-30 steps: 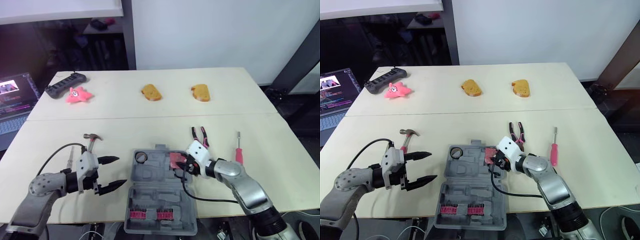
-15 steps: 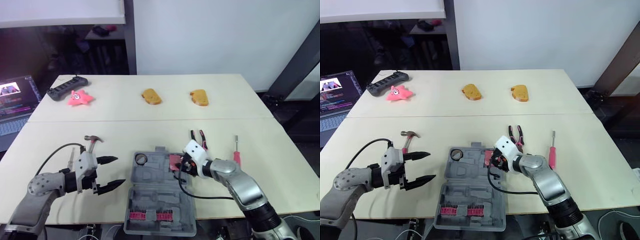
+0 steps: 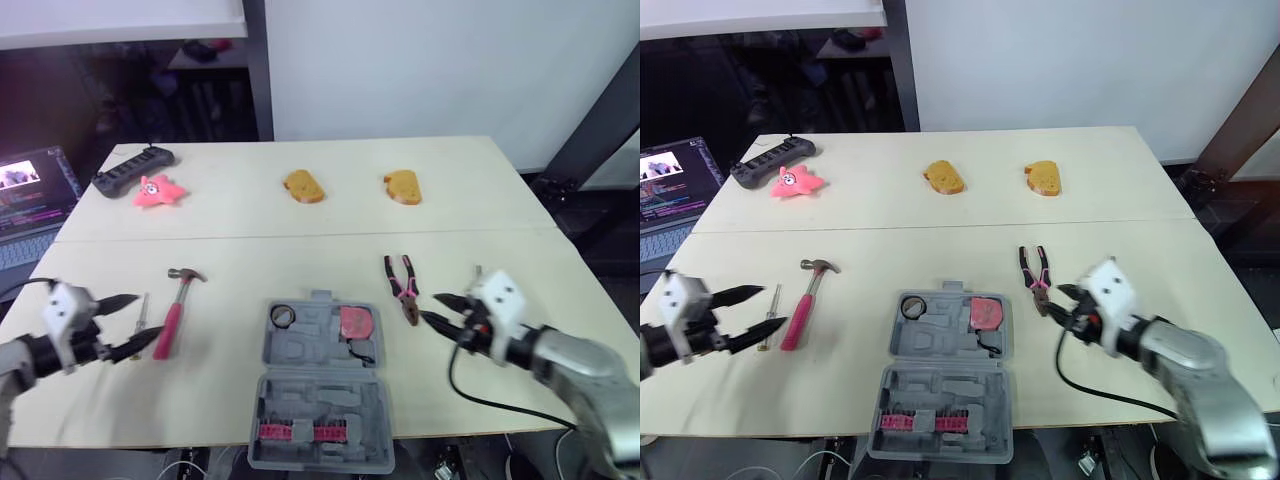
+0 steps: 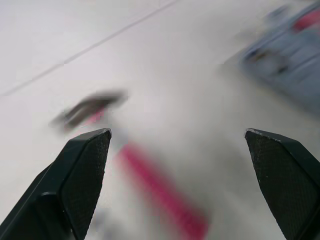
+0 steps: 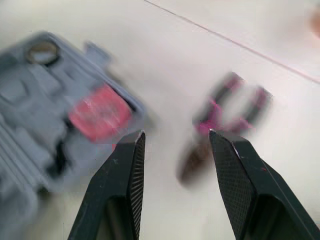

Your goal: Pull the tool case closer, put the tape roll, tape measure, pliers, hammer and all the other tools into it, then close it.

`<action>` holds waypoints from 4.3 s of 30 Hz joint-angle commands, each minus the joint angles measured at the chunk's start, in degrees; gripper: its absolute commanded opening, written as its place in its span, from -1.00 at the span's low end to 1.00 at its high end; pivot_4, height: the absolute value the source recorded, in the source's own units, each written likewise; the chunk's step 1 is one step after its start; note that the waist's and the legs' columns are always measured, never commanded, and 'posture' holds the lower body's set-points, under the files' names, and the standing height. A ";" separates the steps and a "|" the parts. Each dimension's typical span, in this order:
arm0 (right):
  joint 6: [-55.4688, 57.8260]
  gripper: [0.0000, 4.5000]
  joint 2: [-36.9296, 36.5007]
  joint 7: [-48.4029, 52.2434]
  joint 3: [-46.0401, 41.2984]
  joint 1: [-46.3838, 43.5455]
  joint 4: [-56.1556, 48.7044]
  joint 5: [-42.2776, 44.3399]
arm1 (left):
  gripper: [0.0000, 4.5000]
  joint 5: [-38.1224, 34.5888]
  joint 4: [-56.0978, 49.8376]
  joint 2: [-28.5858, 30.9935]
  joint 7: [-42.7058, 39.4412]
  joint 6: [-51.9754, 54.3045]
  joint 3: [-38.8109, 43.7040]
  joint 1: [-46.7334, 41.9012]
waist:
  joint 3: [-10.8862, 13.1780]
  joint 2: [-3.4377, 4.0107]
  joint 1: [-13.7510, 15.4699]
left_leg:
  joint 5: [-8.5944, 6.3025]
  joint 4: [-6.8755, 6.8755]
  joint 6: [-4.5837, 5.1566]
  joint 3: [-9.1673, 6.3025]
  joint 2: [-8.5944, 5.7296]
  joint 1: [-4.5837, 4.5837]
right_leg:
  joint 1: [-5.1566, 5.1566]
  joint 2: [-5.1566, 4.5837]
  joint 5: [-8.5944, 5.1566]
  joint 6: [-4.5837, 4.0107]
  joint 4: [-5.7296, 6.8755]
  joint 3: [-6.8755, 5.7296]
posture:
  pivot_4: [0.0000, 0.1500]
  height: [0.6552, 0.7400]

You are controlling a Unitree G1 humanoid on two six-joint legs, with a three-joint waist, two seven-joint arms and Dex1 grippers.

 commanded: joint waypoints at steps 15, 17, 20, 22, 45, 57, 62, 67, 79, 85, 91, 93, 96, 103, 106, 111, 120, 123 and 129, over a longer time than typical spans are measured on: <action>-28.02 0.97 1.07 4.99 -15.95 21.15 14.91 -4.81 | 1.00 8.77 40.44 11.36 -2.94 -15.98 1.87 -10.30 | 0.05 -0.30 -0.31 | 0.00 0.04 0.00 0.21 0.06 0.18 | 0.09 -0.03 -0.08 -0.07 0.02 0.12 | 1.00 1.00; -28.36 0.97 1.06 4.97 -15.40 21.48 14.68 -4.78 | 1.00 8.89 40.86 10.83 -2.98 -16.46 1.55 -10.59 | 0.05 -0.30 -0.28 | 0.00 0.04 0.00 0.21 0.06 0.18 | 0.09 -0.04 -0.08 -0.06 0.02 0.12 | 1.00 1.00; -28.50 0.97 0.90 4.88 -15.22 21.60 14.77 -4.52 | 1.00 8.73 41.08 10.31 -3.16 -16.67 1.41 -10.62 | 0.05 -0.31 -0.25 | 0.00 0.04 0.00 0.20 0.06 0.17 | 0.09 -0.05 -0.08 -0.07 0.02 0.13 | 1.00 1.00; -28.30 0.97 1.02 4.58 -15.38 21.58 14.85 -4.22 | 1.00 8.65 40.93 9.74 -3.16 -16.84 1.36 -10.38 | 0.04 -0.29 -0.25 | 0.00 0.04 0.00 0.20 0.06 0.17 | 0.09 -0.05 -0.08 -0.06 0.02 0.13 | 1.00 1.00; 8.97 0.97 23.57 -41.80 20.21 -11.82 -0.30 -16.05 | 1.00 -1.61 -21.62 -9.62 -6.82 6.01 -12.56 -0.56 | -0.02 -0.03 -0.28 | 0.05 0.08 -0.09 0.06 0.07 0.07 | -0.11 -0.11 -0.03 -0.26 0.11 0.34 | 1.00 1.00; 4.40 0.97 31.19 -45.10 22.04 -18.37 16.46 -16.60 | 1.00 -1.84 -27.91 -10.17 -6.10 7.52 -15.47 -1.13 | 0.01 0.03 -0.71 | 0.05 0.06 -0.08 0.07 0.01 0.05 | -0.12 0.00 0.07 -0.08 0.15 0.29 | 1.00 1.00; 2.35 0.97 31.55 -44.10 22.49 -19.67 21.89 -16.79 | 1.00 -1.41 -28.60 -10.54 -5.46 7.65 -15.77 -0.87 | 0.03 0.05 -0.65 | 0.05 0.05 -0.08 0.07 0.02 0.06 | -0.11 0.03 0.07 -0.07 0.16 0.28 | 1.00 1.00; 1.52 0.73 31.77 -43.53 21.29 -21.67 27.68 -16.10 | 1.00 -1.28 -28.99 -10.70 -4.96 7.63 -16.05 -0.72 | 0.01 0.03 -0.74 | 0.05 0.06 -0.08 0.09 0.02 0.11 | -0.08 0.03 0.08 -0.07 0.16 0.28 | 1.00 1.00; -0.87 -0.56 31.10 -42.65 20.12 -22.19 30.32 -15.25 | 1.00 -1.19 -29.28 -10.70 -3.74 7.63 -16.42 -0.15 | 0.00 0.01 -0.66 | 0.06 0.07 -0.08 0.09 0.02 0.16 | 0.00 0.04 0.08 -0.07 0.16 0.28 | 1.00 1.00; 0.69 -0.56 24.17 -36.57 22.77 -20.87 15.43 -15.18 | 1.00 -1.23 -29.21 -10.66 -3.52 7.74 -16.30 0.01 | 0.13 0.24 -0.29 | 0.05 0.09 -0.08 0.08 0.00 0.06 | -0.04 0.03 0.07 -0.07 0.15 0.25 | 1.00 1.00; 19.83 -0.56 8.01 -20.85 24.43 -26.11 -8.44 -3.03 | 1.00 -1.06 -26.60 -10.08 -3.84 7.32 -15.60 -0.69 | 0.37 0.59 -0.90 | 0.06 0.10 -0.07 0.04 0.02 0.01 | -0.18 0.04 0.08 -0.05 0.15 0.29 | 1.00 1.00; 25.73 -0.56 2.60 -16.14 25.72 -29.64 -13.03 1.81 | 1.00 -0.69 -25.19 -9.76 -4.22 6.58 -15.27 -0.71 | 0.36 0.57 -0.96 | 0.05 0.07 -0.06 0.00 0.06 0.04 | -0.15 0.12 0.07 -0.07 0.16 0.21 | 1.00 1.00; 32.25 -0.56 -1.88 -11.59 28.64 -35.77 -15.94 7.64 | 1.00 -0.70 -24.31 -9.33 -4.59 6.10 -14.79 -0.26 | 0.36 0.51 -0.59 | 0.05 0.03 -0.06 -0.10 0.10 0.01 | -0.10 0.15 0.04 -0.11 0.15 0.02 | 1.00 1.00; 43.06 -0.56 -1.90 -10.87 47.28 -55.13 -9.85 10.37 | 1.00 -0.62 -22.85 -6.92 -6.71 4.58 -12.92 3.05 | 0.44 0.47 -0.60 | 0.05 0.13 -0.06 -0.05 0.05 -0.05 | -0.16 -0.02 0.04 -0.12 0.08 0.10 | 1.00 1.00; 43.87 -0.56 1.11 -12.54 56.84 -61.24 -6.44 8.72 | 1.00 -0.58 -22.12 -5.29 -8.28 3.38 -11.33 5.45 | 0.45 0.47 -0.66 | 0.05 0.05 -0.07 -0.05 0.06 -0.10 | -0.29 -0.02 0.05 -0.10 0.12 0.10 | 1.00 1.00; 44.08 -0.56 4.72 -14.21 64.46 -65.91 -0.81 7.13 | 1.00 -0.62 -22.58 -4.38 -9.03 2.55 -10.09 7.95 | 0.44 0.47 -0.50 | 0.06 0.02 -0.08 -0.05 0.05 -0.30 | -0.56 -0.06 0.07 -0.09 0.16 0.15 | 1.00 1.00; 43.23 -0.56 3.90 -11.98 67.96 -68.62 1.61 7.66 | 1.00 -0.73 -24.91 -4.80 -8.33 2.85 -10.19 9.24 | 0.43 0.43 -0.64 | 0.07 0.08 -0.09 -0.04 0.02 -0.54 | -0.81 -0.07 0.10 -0.08 0.20 0.16 | 1.00 1.00; 42.65 -0.56 2.59 -10.98 68.87 -69.04 1.71 7.41 | 1.00 -0.62 -25.10 -5.02 -8.01 2.92 -10.49 9.08 | 0.43 0.43 -0.69 | 0.07 0.09 -0.09 -0.03 0.02 -0.60 | -0.90 -0.06 0.10 -0.08 0.23 0.16 | 1.00 1.00; 40.01 -0.56 2.74 -10.86 71.39 -68.82 4.72 5.41 | 1.00 -0.80 -26.27 -5.46 -7.30 3.45 -10.94 9.12 | 0.43 0.43 -0.73 | 0.07 0.09 -0.10 -0.01 0.02 -0.63 | -0.92 -0.05 0.11 -0.09 0.23 0.16 | 1.00 1.00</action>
